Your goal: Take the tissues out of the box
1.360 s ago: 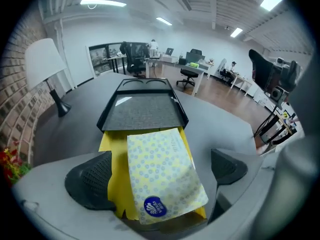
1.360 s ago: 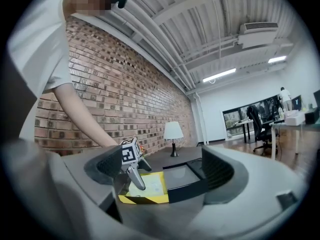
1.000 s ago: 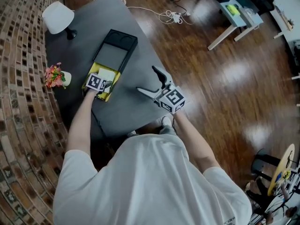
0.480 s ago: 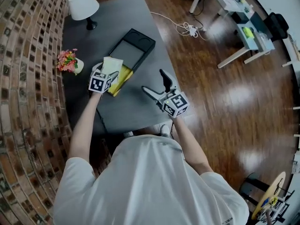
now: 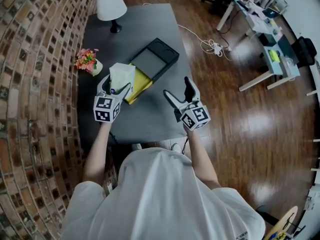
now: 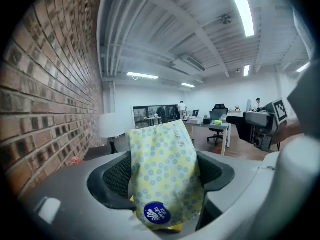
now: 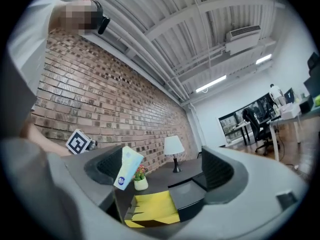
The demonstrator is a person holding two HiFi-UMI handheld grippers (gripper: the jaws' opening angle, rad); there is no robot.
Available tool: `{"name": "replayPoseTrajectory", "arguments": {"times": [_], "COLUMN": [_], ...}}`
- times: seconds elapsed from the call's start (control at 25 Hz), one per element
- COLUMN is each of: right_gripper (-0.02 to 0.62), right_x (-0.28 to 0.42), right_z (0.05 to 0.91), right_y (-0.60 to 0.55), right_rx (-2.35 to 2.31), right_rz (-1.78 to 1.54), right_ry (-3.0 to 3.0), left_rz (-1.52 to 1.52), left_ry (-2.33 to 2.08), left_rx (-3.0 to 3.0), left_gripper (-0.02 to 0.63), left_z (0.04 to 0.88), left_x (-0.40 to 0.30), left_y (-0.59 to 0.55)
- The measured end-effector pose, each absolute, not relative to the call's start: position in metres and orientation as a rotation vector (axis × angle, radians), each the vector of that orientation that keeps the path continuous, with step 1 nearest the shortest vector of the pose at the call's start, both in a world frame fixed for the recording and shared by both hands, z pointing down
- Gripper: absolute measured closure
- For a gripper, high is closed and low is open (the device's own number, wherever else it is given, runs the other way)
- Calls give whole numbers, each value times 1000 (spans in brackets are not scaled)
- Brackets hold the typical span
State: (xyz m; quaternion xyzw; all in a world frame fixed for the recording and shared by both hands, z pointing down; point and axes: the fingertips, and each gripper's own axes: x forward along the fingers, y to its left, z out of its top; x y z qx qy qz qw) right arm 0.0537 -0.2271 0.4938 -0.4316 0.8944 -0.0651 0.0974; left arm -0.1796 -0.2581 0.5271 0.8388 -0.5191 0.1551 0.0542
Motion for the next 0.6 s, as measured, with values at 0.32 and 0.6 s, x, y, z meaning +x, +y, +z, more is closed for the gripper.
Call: {"name": "replayPoseTrajectory", "arguments": {"times": [0.32,0.6], "right_gripper": [91,92], "right_x": [36,29], "right_z": [474,472], "right_y": [-210,-186], "right_rx": [-1248,-1269], "right_rz": [-89,-34], "right_ry": [2682,2712], "left_rz": [216,93], "left_ry": [-1845,-1975], "left_rx": [2540,2532], "left_gripper": [227,232], "left_z": [473,455], "left_x": [-193,-203], "left_y": [-189,-141]}}
